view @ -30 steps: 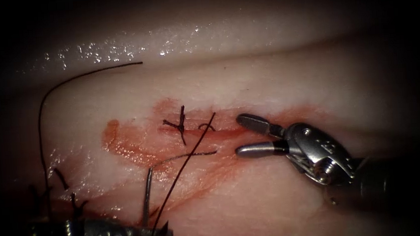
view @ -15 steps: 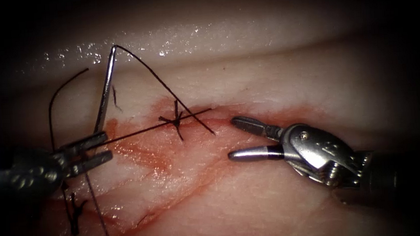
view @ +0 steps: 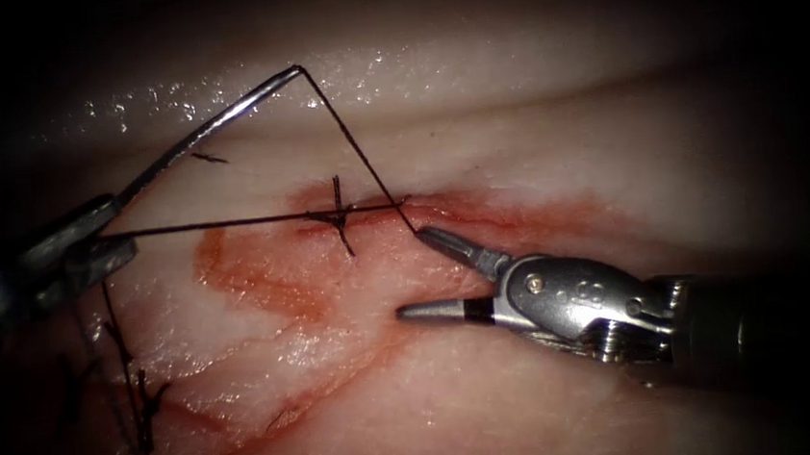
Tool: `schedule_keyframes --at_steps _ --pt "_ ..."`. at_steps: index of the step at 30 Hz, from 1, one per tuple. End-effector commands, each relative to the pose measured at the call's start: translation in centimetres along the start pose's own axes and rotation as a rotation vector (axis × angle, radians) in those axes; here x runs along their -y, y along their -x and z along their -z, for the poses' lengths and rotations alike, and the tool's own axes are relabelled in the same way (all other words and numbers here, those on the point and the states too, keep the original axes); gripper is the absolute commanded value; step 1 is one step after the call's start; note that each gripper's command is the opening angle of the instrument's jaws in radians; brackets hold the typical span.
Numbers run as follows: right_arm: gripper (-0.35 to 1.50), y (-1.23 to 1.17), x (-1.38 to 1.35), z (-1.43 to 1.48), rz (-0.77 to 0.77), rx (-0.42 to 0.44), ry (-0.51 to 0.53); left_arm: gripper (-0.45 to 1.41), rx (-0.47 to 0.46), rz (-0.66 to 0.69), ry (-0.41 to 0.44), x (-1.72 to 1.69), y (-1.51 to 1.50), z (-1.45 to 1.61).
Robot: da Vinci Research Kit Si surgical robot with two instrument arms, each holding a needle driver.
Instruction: Wound Closure
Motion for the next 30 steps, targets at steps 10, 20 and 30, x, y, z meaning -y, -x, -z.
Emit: schedule_keyframes --at_steps 10,20,30 --pt "0.57 0.00 -0.01 -0.05 0.035 0.057 0.087 -0.45 0.027 0.017 0.055 -0.32 0.29 -0.44" --pt "0.32 0.09 -0.02 -0.14 0.055 0.100 0.090 -0.45 0.030 0.052 0.111 -0.64 0.50 -0.64" --pt "-0.35 0.29 0.09 -0.23 0.080 0.132 0.046 -0.45 0.023 0.060 0.118 -0.66 0.45 -0.65"
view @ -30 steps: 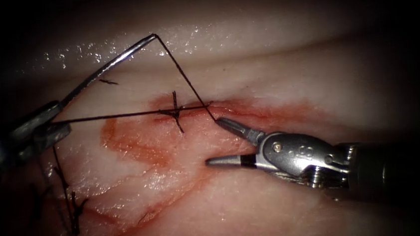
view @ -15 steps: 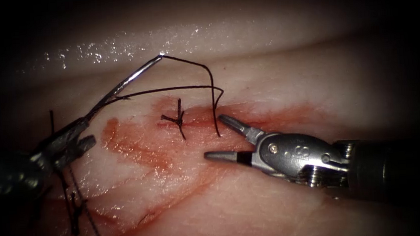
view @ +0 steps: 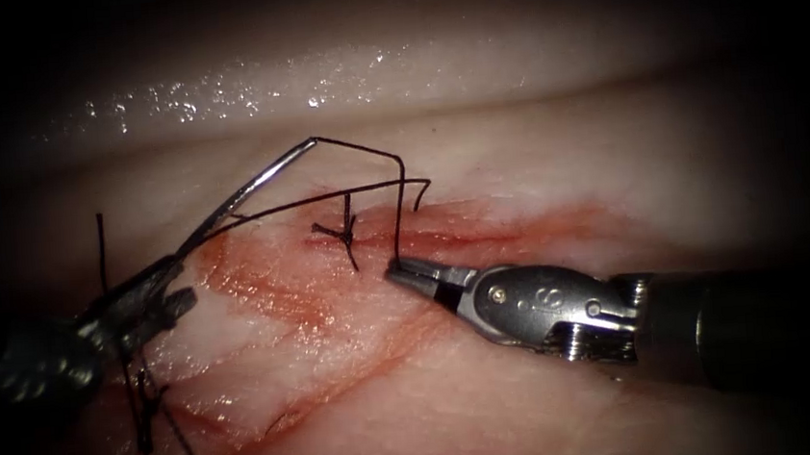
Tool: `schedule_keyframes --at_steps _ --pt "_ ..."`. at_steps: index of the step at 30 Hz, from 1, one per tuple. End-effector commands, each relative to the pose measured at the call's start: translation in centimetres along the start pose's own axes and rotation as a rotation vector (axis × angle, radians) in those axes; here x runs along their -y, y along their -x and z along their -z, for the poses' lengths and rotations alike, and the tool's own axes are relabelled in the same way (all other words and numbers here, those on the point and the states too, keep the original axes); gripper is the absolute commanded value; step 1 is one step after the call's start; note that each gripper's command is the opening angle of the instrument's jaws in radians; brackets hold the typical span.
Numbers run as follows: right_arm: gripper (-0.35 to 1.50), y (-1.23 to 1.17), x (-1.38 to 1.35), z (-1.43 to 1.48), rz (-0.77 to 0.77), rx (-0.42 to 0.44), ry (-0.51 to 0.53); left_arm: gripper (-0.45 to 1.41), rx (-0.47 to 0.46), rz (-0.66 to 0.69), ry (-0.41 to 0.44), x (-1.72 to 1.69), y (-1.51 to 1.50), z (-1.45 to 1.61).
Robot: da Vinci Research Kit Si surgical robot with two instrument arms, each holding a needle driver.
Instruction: Wound Closure
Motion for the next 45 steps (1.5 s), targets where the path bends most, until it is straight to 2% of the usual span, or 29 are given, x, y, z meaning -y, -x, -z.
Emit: schedule_keyframes --at_steps 1,8,21,23,25,27,28,30,31,35,39,42,45 --pt "-0.35 -0.09 0.06 -0.02 -0.007 0.002 -0.006 -0.45 0.000 -0.001 -0.003 -0.04 0.01 -0.10" --pt "-0.35 -0.56 0.34 0.07 -0.043 -0.016 -0.061 -0.45 -0.012 0.026 -0.019 -0.17 0.18 -0.21" --pt "-0.35 -1.92 1.19 0.06 -0.043 -0.108 -0.195 -0.45 -0.054 0.088 -0.014 -0.55 0.47 -0.43" --pt "-0.35 -2.03 1.23 0.06 -0.034 -0.117 -0.208 -0.45 -0.057 0.093 -0.014 -0.57 0.49 -0.46" --pt "-0.35 -2.03 1.18 0.06 -0.034 -0.127 -0.214 -0.45 -0.058 0.099 -0.014 -0.58 0.50 -0.47" --pt "0.37 -1.97 1.09 0.07 -0.024 -0.140 -0.197 -0.45 -0.060 0.100 -0.012 -0.58 0.51 -0.47" --pt "0.81 -1.92 1.02 0.10 -0.008 -0.160 -0.180 -0.45 -0.058 0.101 -0.013 -0.57 0.52 -0.48" --pt "1.18 -1.86 0.94 0.17 0.008 -0.191 -0.164 -0.45 -0.055 0.102 -0.014 -0.55 0.54 -0.49" --pt "1.26 -1.82 0.91 0.23 0.008 -0.205 -0.158 -0.45 -0.054 0.103 -0.014 -0.54 0.56 -0.50" --pt "1.31 -1.71 0.85 0.49 0.034 -0.237 -0.150 -0.45 -0.048 0.104 -0.017 -0.47 0.66 -0.56" --pt "1.31 -1.66 0.81 0.63 0.040 -0.219 -0.132 -0.45 -0.044 0.104 -0.019 -0.44 0.70 -0.59" --pt "1.30 -1.63 0.76 0.69 0.054 -0.181 -0.089 -0.45 -0.032 0.109 -0.028 -0.41 0.72 -0.64" --pt "1.33 -1.67 0.79 0.63 0.049 -0.154 -0.058 -0.45 -0.020 0.115 -0.036 -0.39 0.70 -0.72"
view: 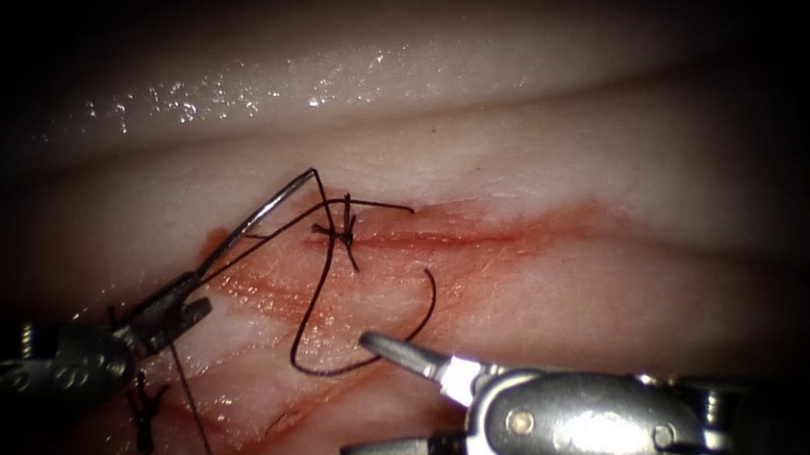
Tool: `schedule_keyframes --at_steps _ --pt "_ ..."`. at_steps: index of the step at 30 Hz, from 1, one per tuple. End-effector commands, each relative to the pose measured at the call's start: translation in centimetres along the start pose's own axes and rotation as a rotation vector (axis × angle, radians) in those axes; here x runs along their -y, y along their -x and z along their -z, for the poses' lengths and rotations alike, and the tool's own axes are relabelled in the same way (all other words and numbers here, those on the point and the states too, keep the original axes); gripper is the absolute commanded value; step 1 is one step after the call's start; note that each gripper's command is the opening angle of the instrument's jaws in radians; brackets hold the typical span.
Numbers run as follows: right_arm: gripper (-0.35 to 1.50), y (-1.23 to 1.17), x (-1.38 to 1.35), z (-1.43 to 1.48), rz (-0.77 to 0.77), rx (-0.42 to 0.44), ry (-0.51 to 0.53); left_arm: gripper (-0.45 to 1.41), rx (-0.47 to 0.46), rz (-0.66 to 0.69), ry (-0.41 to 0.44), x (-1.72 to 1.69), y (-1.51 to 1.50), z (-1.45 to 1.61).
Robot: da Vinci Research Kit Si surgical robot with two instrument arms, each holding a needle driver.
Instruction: Wound Closure
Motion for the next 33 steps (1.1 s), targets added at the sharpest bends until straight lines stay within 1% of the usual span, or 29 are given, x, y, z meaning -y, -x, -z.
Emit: schedule_keyframes --at_steps 1,4,7,8,10,11,12,14,16,18,19,22,24,25,27,30,33 --pt "1.33 -0.02 0.05 -0.17 -0.003 0.001 0.006 -0.45 0.003 0.001 -0.003 -0.03 -0.01 -0.11" --pt "1.33 -0.07 0.08 -0.27 -0.006 0.010 0.010 -0.45 0.021 -0.034 -0.019 0.03 -0.01 -0.24" --pt "1.35 -0.08 0.14 -0.38 -0.001 0.046 0.002 -0.45 0.016 -0.058 -0.081 0.12 0.05 -0.39" --pt "1.35 -0.08 0.16 -0.41 0.001 0.061 -0.005 -0.45 0.004 -0.081 -0.111 0.16 0.07 -0.44" --pt "1.35 -0.06 0.18 -0.45 0.004 0.074 -0.010 -0.45 -0.001 -0.153 -0.220 0.26 0.13 -0.54" --pt "1.33 -0.04 0.15 -0.45 0.003 0.075 -0.008 -0.45 -0.020 -0.179 -0.299 0.35 0.21 -0.62" --pt "1.33 -0.04 0.15 -0.45 0.003 0.075 -0.008 -0.45 -0.020 -0.179 -0.299 0.35 0.21 -0.62" --pt "1.26 -0.01 0.11 -0.41 0.010 0.083 -0.001 -0.45 -0.001 -0.260 -0.363 0.43 0.29 -0.67" --pt "1.26 0.04 0.06 -0.34 0.024 0.106 0.023 -0.45 0.019 -0.309 -0.436 0.51 0.38 -0.69" --pt "1.26 0.09 0.01 -0.25 0.034 0.127 0.045 -0.45 0.046 -0.393 -0.492 0.56 0.45 -0.66" --pt "1.26 0.11 -0.01 -0.21 0.033 0.137 0.050 -0.45 0.047 -0.392 -0.513 0.57 0.49 -0.64" --pt "1.25 0.18 -0.04 -0.08 0.042 0.157 0.076 -0.45 0.007 -0.385 -0.495 0.60 0.53 -0.55" --pt "1.25 0.21 -0.04 0.01 0.042 0.164 0.092 -0.45 -0.001 -0.370 -0.480 0.59 0.54 -0.49" --pt "1.23 0.26 -0.05 0.11 0.055 0.175 0.099 -0.45 -0.014 -0.345 -0.464 0.54 0.54 -0.43" --pt "1.23 0.28 -0.05 0.15 0.061 0.180 0.103 -0.45 -0.022 -0.338 -0.456 0.52 0.54 -0.40" --pt "1.21 0.37 -0.13 0.30 0.083 0.199 0.123 -0.45 -0.035 -0.318 -0.444 0.43 0.49 -0.30" --pt "1.21 0.55 -0.28 0.36 0.095 0.191 0.164 -0.45 -0.054 -0.286 -0.427 0.35 0.44 -0.20"
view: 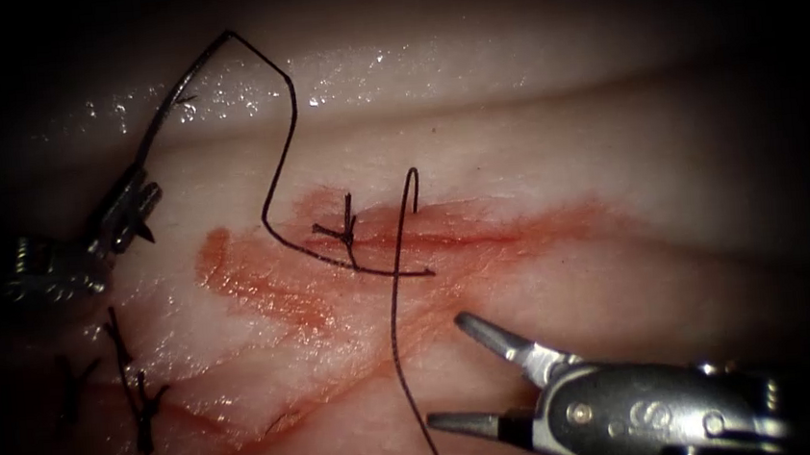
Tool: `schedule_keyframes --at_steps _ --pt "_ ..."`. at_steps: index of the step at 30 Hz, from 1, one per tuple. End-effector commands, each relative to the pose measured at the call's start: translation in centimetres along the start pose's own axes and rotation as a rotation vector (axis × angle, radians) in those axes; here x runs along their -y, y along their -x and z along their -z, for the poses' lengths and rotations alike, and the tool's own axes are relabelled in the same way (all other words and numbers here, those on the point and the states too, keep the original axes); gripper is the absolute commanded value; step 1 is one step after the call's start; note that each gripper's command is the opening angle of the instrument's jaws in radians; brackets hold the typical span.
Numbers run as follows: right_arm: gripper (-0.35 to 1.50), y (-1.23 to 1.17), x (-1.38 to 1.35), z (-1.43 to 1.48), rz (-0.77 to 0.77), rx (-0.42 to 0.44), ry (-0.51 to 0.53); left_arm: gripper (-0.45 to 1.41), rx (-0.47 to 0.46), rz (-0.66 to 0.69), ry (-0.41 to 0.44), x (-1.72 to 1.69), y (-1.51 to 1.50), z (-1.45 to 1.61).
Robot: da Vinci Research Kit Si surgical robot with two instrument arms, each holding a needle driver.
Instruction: Wound Closure
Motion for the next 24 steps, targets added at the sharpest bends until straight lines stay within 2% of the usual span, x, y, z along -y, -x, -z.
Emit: schedule_keyframes --at_steps 1,3,4,10,12,17,21,24 --pt "1.21 0.21 -0.09 -0.15 0.008 -0.001 0.020 -0.45 -0.003 0.009 0.005 -0.07 -0.03 -0.01" --pt "1.21 0.44 -0.18 -0.29 0.018 -0.012 0.019 -0.45 -0.019 0.050 0.021 -0.08 -0.10 0.11" --pt "1.21 0.44 -0.18 -0.29 0.018 -0.012 0.019 -0.45 -0.019 0.050 0.021 -0.08 -0.10 0.11" --pt "1.18 1.00 -0.22 -0.74 0.062 -0.045 0.023 -0.45 -0.047 0.087 0.044 -0.12 -0.18 0.30" --pt "1.18 1.09 -0.20 -0.83 0.077 -0.050 0.022 -0.45 -0.052 0.096 0.049 -0.14 -0.17 0.32" --pt "1.16 1.16 -0.21 -0.94 0.077 -0.055 0.036 -0.45 -0.066 0.121 0.065 -0.19 -0.11 0.33" --pt "1.11 1.09 -0.23 -0.95 0.068 -0.078 0.050 -0.45 -0.094 0.148 0.078 -0.27 -0.06 0.30" --pt "0.91 1.00 -0.24 -0.93 0.059 -0.096 0.053 -0.45 -0.113 0.157 0.082 -0.32 -0.02 0.28"
